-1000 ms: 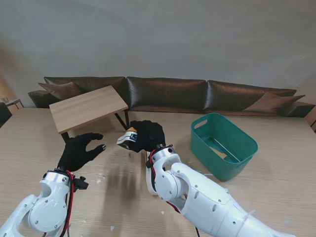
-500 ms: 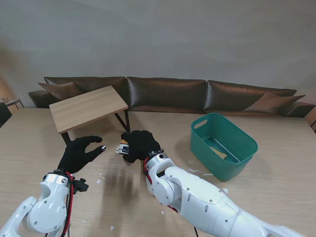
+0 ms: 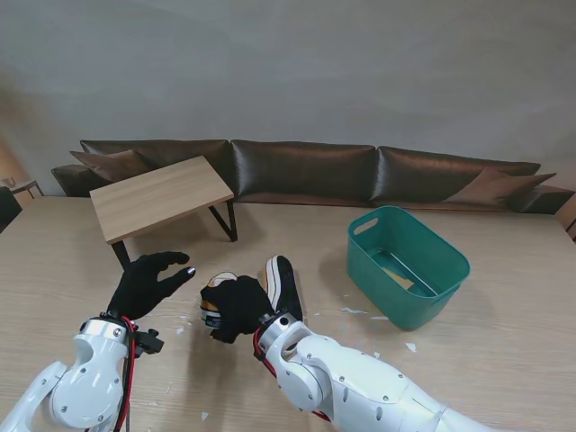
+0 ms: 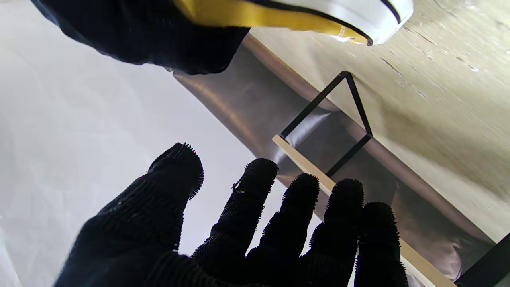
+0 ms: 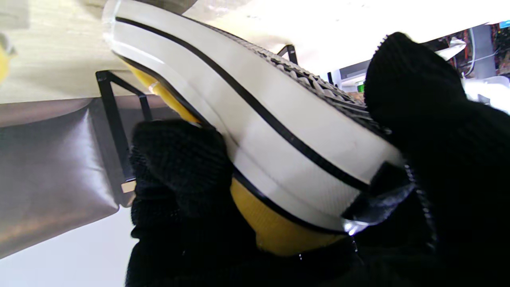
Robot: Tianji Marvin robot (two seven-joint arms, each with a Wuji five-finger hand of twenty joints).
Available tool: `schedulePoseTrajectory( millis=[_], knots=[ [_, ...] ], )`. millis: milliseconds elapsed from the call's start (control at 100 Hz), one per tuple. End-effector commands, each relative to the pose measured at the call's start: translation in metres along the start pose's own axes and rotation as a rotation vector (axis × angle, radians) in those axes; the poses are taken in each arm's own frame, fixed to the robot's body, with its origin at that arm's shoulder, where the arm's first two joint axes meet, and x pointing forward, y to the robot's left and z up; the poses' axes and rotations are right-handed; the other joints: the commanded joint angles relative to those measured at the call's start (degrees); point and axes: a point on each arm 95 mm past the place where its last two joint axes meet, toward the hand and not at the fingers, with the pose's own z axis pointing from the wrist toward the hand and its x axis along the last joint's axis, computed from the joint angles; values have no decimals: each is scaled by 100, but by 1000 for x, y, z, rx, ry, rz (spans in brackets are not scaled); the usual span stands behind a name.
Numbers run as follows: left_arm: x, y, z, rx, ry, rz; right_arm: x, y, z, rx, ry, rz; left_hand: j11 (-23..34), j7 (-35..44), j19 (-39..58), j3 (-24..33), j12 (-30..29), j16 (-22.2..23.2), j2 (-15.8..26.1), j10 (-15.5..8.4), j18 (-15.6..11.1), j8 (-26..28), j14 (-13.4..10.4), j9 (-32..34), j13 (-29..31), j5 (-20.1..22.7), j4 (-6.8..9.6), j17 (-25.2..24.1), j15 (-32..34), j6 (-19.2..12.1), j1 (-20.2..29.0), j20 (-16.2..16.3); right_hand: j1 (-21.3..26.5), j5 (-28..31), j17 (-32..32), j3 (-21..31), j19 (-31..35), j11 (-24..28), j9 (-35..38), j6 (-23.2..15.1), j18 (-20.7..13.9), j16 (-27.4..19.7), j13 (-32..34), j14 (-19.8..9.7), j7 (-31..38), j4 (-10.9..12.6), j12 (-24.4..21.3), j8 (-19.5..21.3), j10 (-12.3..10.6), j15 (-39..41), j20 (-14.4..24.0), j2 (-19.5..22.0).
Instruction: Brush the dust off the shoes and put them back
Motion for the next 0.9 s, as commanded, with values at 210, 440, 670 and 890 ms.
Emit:
schedulePoseTrajectory(
  millis=[210, 440, 670, 890],
  knots=[
    [1, 3, -5, -9, -9, -24, 24, -40, -18, 68, 58, 6, 41, -60, 438, -213, 145, 149, 289, 111, -59, 57, 213, 94, -239, 192, 242, -81, 146, 100, -26, 192, 800, 541, 1685, 1467, 346, 410, 755, -822, -80, 147, 98, -1195, 378, 129, -274, 22, -1120, 1, 323, 577],
    [1, 3, -6, -7, -9, -28, 26, -54, -26, 74, 64, -19, 39, -58, 527, -263, 172, 171, 319, 117, -60, 67, 221, 99, -233, 213, 251, -92, 178, 109, -12, 183, 784, 562, 1690, 1497, 339, 389, 771, -822, -57, 152, 94, -1186, 371, 116, -262, 13, -1129, -5, 341, 562],
    [0, 2, -7, -10, -10, -27, 27, -71, -34, 73, 85, -27, 35, -61, 576, -292, 182, 179, 334, 128, -54, 72, 227, 106, -231, 213, 257, -96, 191, 121, -3, 165, 770, 508, 1631, 1503, 303, 383, 739, -857, -71, 127, 95, -1194, 400, 113, -243, 17, -1167, -64, 350, 594],
    [0, 1, -9, -12, -9, -24, 28, -79, -37, 95, 96, -49, 37, -61, 598, -321, 189, 181, 337, 119, -38, 77, 225, 116, -226, 219, 260, -98, 197, 119, -3, 143, 666, 404, 1234, 1420, 46, 405, 613, -948, -51, 8, 90, -1169, 417, 120, -226, 39, -1284, -335, 294, 779]
  ],
)
